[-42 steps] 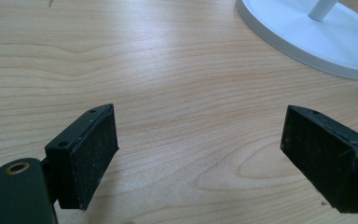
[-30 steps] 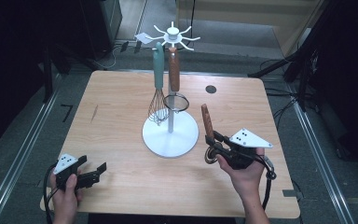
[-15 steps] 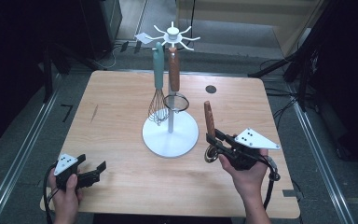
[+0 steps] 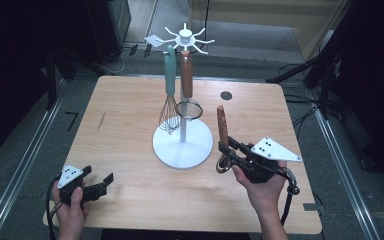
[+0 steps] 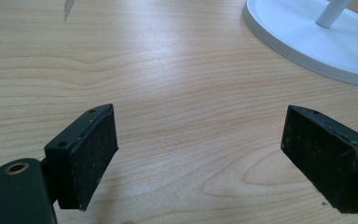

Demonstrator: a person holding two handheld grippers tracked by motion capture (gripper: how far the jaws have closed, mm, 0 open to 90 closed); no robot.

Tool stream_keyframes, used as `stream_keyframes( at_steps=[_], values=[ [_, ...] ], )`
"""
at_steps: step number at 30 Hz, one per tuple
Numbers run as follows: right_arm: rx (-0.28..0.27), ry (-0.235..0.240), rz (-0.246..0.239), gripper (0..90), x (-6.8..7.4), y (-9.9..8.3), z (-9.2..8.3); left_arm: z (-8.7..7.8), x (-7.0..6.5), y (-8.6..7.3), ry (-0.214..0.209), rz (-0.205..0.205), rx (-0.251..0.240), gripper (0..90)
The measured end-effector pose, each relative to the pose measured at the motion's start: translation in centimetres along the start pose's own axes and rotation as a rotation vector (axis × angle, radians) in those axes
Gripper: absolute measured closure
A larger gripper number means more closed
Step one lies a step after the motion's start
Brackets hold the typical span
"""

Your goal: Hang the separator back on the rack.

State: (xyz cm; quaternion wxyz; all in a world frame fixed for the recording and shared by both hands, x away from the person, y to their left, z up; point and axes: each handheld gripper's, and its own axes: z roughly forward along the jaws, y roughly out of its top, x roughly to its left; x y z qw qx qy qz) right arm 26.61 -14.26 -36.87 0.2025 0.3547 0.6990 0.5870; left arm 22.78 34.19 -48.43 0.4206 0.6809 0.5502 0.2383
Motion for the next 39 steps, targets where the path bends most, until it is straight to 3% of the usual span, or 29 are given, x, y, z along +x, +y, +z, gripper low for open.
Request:
stream_keyframes(
  at_steps=[39],
  values=[
    [-0.071, 0.032, -0.021, 70.5, 0.4, 3.7, 1.3, -0.1, -0.2, -0.1, 0.011, 0.005, -0.014, 11.2]
  ],
)
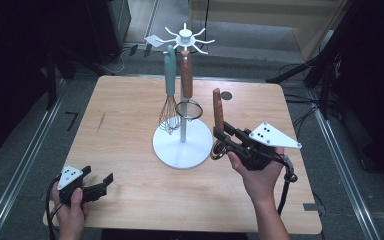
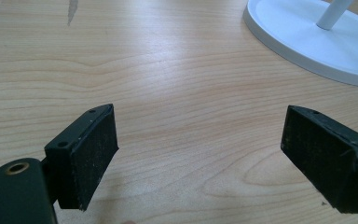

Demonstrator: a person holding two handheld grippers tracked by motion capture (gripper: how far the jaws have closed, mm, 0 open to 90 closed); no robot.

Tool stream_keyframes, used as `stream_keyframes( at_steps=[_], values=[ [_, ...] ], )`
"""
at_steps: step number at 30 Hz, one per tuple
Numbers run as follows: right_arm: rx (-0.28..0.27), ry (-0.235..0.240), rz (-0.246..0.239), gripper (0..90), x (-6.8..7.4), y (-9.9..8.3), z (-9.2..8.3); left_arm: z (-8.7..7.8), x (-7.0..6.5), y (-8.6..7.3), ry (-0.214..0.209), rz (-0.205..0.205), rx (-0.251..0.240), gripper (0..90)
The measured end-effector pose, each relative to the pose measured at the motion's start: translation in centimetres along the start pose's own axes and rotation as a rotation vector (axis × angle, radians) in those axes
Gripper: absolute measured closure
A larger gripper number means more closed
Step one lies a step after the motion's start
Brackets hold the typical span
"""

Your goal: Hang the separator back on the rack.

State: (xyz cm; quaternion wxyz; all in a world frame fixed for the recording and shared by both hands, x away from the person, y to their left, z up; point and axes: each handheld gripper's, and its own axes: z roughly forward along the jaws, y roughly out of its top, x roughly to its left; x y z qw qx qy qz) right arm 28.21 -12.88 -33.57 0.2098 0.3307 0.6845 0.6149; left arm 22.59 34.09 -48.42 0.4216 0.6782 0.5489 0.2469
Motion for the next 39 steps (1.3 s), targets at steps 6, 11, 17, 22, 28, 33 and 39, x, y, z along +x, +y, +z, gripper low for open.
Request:
stream_keyframes(
  at_steps=[6, 11, 17, 22, 28, 33, 39],
  values=[
    [-0.01, 0.003, -0.004, 70.5, 0.1, 0.6, 0.1, 0.0, -0.1, 0.0, 0.002, 0.004, -0.001, 11.2],
    [-0.015, 0.009, -0.007, 70.5, 0.2, 1.0, 0.3, 0.0, 0.0, 0.0, 0.001, 0.002, 0.0, 11.2],
    [-0.024, 0.009, -0.019, 70.5, 0.1, 1.7, 0.9, 0.0, -0.1, 0.0, 0.006, 0.003, -0.002, 11.2],
    [-0.038, 0.013, -0.017, 70.5, 0.3, 2.8, 1.0, 0.0, -0.1, 0.0, 0.008, 0.006, -0.003, 11.2],
    [-0.046, 0.005, -0.021, 70.5, -0.1, 3.5, 1.2, 0.0, -0.1, 0.0, 0.007, 0.009, -0.002, 11.3],
    [-0.057, 0.001, -0.017, 70.5, -0.4, 3.9, 1.2, 0.0, -0.1, 0.0, 0.009, 0.011, -0.002, 11.2],
    [-0.061, -0.001, -0.021, 70.5, -0.4, 4.6, 1.2, 0.0, -0.1, 0.0, 0.009, 0.014, 0.002, 11.3]
  ],
)
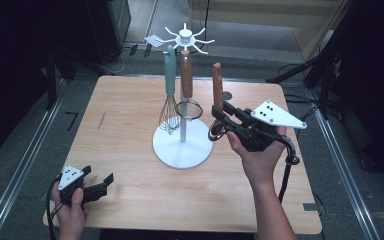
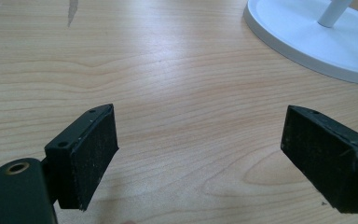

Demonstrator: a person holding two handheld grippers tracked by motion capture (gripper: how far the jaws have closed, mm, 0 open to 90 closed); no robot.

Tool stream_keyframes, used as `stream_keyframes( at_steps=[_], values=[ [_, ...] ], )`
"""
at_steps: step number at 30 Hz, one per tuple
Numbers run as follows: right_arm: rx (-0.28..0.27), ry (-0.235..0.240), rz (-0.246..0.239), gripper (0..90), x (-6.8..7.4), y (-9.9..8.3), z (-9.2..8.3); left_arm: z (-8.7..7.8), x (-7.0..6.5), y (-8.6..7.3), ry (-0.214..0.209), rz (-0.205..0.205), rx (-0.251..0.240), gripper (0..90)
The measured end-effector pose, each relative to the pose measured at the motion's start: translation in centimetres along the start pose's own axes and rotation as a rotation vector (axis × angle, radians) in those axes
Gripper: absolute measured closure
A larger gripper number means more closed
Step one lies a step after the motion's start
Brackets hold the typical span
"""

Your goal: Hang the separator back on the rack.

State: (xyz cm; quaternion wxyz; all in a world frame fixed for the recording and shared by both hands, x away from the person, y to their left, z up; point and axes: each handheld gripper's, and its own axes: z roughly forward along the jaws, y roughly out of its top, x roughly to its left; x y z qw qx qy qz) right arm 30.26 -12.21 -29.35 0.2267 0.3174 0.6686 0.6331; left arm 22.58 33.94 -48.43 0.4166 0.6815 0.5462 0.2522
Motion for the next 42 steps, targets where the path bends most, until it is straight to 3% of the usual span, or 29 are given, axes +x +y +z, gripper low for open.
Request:
stream_keyframes(
  at_steps=[30, 42],
  values=[
    [-0.032, 0.013, -0.004, 70.5, 0.1, 2.7, 1.7, 0.0, -0.1, 0.0, -0.005, 0.0, -0.003, 11.3],
    [-0.004, 0.022, -0.021, 70.5, 0.4, 2.8, 2.3, 0.0, 0.0, 0.0, -0.006, -0.003, -0.004, 11.3]
  ],
)
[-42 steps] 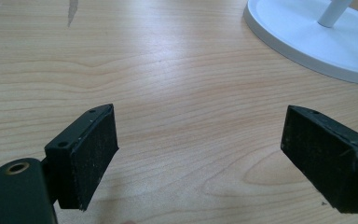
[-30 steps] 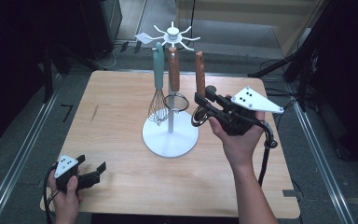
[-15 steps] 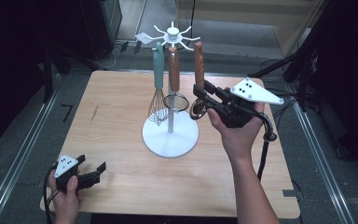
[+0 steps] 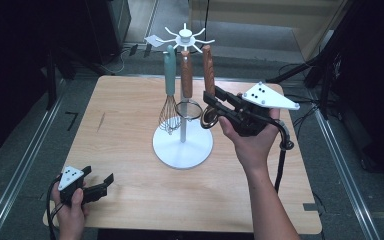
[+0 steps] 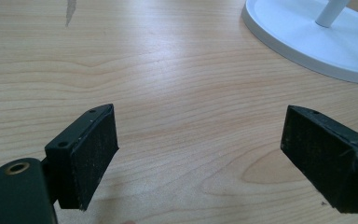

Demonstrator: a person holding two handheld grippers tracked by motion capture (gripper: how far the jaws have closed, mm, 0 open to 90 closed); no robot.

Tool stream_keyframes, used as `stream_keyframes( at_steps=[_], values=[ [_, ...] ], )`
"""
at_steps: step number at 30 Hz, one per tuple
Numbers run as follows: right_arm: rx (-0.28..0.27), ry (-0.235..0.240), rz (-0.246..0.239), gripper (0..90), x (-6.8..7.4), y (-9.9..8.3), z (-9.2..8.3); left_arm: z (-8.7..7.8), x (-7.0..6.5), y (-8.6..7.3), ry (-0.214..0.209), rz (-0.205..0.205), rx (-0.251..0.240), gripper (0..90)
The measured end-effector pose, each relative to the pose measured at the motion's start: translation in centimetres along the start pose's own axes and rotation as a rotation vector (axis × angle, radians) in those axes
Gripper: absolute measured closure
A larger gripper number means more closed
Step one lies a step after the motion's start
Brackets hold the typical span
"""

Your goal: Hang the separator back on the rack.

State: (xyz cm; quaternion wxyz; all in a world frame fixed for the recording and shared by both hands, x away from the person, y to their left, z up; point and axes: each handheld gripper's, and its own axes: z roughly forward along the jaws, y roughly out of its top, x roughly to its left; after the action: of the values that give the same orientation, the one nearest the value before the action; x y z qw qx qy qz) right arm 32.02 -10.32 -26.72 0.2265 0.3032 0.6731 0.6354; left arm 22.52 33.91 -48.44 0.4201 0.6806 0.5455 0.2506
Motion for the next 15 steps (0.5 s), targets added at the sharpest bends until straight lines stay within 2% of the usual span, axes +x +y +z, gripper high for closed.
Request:
stream_keyframes(
  at_steps=[6, 12, 15],
  values=[
    [0.015, 0.005, 0.006, 70.5, 0.0, -0.5, 0.8, 0.0, 0.0, 0.0, -0.001, 0.0, -0.001, 11.3],
    [-0.011, 0.013, 0.017, 69.0, -0.1, -1.0, 0.7, 0.0, 0.0, 0.0, 0.001, 0.002, 0.002, 11.3],
    [-0.009, -0.034, -0.002, 54.7, 0.1, -1.2, 0.4, 0.0, 0.0, 0.0, 0.0, 0.002, 0.002, 11.3]
  ],
)
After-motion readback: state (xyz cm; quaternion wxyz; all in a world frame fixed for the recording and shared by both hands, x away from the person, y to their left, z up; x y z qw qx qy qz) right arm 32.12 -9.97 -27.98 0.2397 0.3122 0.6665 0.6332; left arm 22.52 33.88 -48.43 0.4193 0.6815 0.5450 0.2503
